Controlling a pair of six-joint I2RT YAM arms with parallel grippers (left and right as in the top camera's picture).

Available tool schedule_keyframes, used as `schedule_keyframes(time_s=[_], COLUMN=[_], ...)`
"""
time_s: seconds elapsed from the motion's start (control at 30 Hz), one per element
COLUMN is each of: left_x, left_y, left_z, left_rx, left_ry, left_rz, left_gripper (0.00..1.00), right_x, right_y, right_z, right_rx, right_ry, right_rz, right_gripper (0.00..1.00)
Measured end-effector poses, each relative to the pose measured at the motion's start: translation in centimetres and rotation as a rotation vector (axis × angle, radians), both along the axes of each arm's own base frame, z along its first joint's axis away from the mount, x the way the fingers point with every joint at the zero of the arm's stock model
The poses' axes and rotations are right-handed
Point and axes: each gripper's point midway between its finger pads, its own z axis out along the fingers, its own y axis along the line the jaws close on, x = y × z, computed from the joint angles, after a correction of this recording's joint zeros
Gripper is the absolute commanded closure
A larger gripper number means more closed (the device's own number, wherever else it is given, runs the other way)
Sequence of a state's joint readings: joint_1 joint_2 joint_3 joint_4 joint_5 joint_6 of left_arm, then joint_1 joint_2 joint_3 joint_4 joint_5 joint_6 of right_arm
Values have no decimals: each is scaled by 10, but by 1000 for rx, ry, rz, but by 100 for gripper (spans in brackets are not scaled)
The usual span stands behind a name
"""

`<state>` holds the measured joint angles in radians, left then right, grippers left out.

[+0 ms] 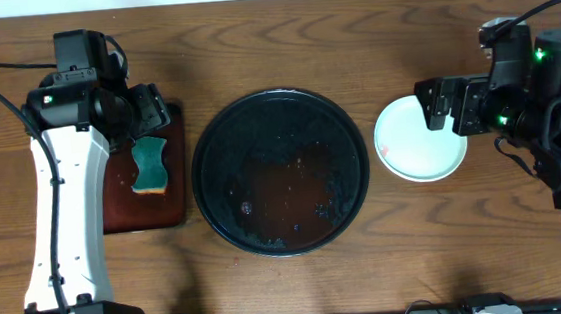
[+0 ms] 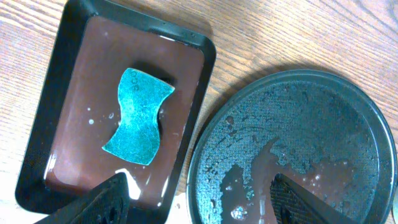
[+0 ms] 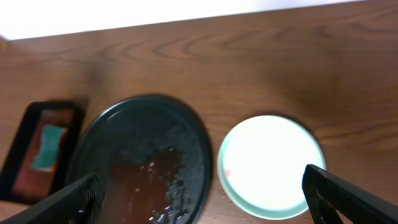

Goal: Clean dirty plates on tray and stack at the side

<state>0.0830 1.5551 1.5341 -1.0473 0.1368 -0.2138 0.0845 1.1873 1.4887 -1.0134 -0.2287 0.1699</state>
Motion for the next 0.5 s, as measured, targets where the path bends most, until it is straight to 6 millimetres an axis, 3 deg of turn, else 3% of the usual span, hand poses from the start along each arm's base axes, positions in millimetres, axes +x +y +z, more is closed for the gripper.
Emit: schedule_keyframes(time_s=[0.23, 0.5], left_x=[0, 0], left_y=[0, -1], left_z=[0, 0], left_rx=[0, -6], left_ry=[0, 0], left_rz=[0, -3], left_gripper=[27, 27], right_x=[0, -25], right_y=[-23, -37], right_z=[18, -11], right_rx=[-124, -165], right_ry=[-146, -402], right_rz=[-71, -116], right_gripper=[1, 1])
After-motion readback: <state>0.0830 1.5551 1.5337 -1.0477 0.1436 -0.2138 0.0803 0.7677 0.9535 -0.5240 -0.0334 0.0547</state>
